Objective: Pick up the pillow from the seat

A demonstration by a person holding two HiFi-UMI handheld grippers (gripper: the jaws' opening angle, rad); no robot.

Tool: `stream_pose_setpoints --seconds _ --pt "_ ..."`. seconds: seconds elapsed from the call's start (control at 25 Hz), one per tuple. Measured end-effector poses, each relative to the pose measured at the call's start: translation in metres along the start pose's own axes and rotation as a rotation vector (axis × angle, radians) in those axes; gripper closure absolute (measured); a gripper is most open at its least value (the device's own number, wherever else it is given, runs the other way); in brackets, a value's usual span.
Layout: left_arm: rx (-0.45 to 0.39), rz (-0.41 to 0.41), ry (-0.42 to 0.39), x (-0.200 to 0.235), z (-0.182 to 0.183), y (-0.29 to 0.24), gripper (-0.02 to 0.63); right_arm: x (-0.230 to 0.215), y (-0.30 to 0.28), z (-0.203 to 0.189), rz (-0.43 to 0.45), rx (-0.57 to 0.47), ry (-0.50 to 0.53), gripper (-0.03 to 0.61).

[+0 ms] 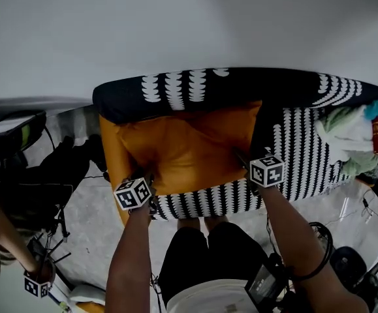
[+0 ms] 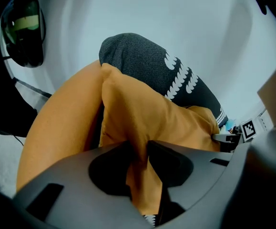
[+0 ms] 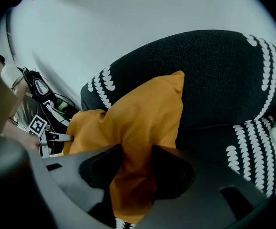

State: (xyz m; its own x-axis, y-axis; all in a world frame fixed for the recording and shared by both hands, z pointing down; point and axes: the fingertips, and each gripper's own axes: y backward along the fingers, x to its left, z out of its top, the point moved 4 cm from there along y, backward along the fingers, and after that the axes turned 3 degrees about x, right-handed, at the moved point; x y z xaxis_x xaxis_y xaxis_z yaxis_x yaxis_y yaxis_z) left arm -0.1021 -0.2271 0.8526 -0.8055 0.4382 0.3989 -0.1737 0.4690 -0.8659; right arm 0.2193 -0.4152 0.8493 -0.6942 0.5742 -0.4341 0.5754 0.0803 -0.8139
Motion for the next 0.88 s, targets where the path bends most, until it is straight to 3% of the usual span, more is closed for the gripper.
stream_pose_setpoints --seconds 0.48,0.88 --pt "-0.045 0.001 -0.043 -0.019 -0.007 0.029 0.566 0.006 0.021 -0.003 0.031 -0.039 0.035 0.463" --pt "-0.096 -0.014 -0.064 -0.056 -0.021 0.067 0.577 0.006 0.072 -0.011 0.041 -0.089 0.047 0.469"
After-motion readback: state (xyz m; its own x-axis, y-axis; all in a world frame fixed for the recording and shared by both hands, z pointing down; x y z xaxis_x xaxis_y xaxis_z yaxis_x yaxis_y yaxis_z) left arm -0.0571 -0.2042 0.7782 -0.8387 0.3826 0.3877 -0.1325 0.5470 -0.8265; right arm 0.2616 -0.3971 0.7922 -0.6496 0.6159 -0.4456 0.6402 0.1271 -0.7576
